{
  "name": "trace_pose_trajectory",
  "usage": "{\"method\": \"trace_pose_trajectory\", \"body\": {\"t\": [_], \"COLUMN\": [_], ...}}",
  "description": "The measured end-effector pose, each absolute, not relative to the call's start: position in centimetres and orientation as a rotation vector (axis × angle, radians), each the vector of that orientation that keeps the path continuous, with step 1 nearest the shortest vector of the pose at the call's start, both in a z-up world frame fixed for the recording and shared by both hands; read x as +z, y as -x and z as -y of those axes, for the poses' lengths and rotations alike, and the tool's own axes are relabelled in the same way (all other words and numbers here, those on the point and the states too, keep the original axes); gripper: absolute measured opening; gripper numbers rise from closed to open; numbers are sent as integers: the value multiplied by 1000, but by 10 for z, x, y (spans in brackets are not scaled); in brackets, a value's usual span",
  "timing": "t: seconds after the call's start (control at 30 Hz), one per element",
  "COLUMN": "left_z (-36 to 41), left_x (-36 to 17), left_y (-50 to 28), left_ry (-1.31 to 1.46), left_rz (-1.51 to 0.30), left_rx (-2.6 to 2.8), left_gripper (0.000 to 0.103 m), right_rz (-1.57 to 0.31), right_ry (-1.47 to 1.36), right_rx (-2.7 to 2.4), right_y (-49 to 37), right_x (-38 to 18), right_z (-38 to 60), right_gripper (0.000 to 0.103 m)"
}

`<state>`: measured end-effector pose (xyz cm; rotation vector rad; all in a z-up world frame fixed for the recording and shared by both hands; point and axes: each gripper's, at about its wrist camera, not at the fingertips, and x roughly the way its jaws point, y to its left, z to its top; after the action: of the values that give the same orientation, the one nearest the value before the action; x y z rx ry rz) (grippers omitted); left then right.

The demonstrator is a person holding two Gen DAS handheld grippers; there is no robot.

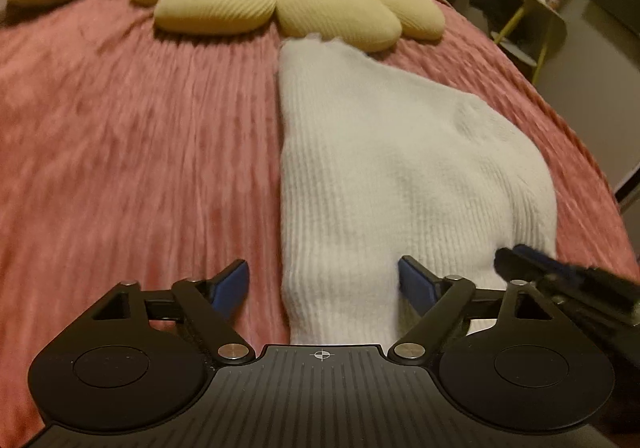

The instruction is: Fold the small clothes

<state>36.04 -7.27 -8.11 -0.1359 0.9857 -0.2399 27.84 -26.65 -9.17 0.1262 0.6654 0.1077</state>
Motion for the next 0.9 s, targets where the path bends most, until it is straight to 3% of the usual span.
{"method": "trace_pose_trajectory", "body": {"t": [0.17, 0.23, 0.27, 0.3, 0.37, 0.57, 0.63, 0.7, 0.73, 0.8, 0.87, 0.9], "left_z": [48, 31, 26, 22, 22, 34, 38, 40, 41, 42, 41, 39], "left_x": [-78, -73, -72, -71, -73, -96, -100, -105, -107, -108, -108, -107], "left_y": [-364, -368, -372, -378, -390, -420, -426, -432, -434, -438, -440, -441], "left_ry": [264, 353, 380, 406, 439, 504, 542, 560, 563, 574, 595, 612], "left_rz": [-997, -986, -984, -982, -997, -1079, -1078, -1092, -1091, -1086, -1086, -1085], "left_rx": [-302, -334, -345, -366, -389, -430, -443, -437, -437, -440, -443, -439], "left_gripper": [91, 90, 90, 90, 90, 83, 81, 82, 82, 76, 57, 53], "right_rz": [-652, -656, -633, -608, -595, -747, -749, -755, -765, -762, -765, -766], "right_ry": [-116, -209, -279, -335, -403, -633, -667, -708, -723, -737, -758, -766], "right_rx": [125, 152, 158, 157, 129, 216, 249, 272, 275, 287, 297, 294], "right_y": [-280, -271, -265, -265, -269, -314, -324, -333, -338, -343, -350, -354], "right_x": [-100, -88, -83, -79, -78, -113, -119, -125, -129, -133, -136, -137], "right_z": [273, 288, 299, 310, 331, 371, 375, 378, 379, 380, 380, 379], "right_gripper": [15, 20, 34, 65, 89, 87, 82, 66, 65, 61, 58, 52]}}
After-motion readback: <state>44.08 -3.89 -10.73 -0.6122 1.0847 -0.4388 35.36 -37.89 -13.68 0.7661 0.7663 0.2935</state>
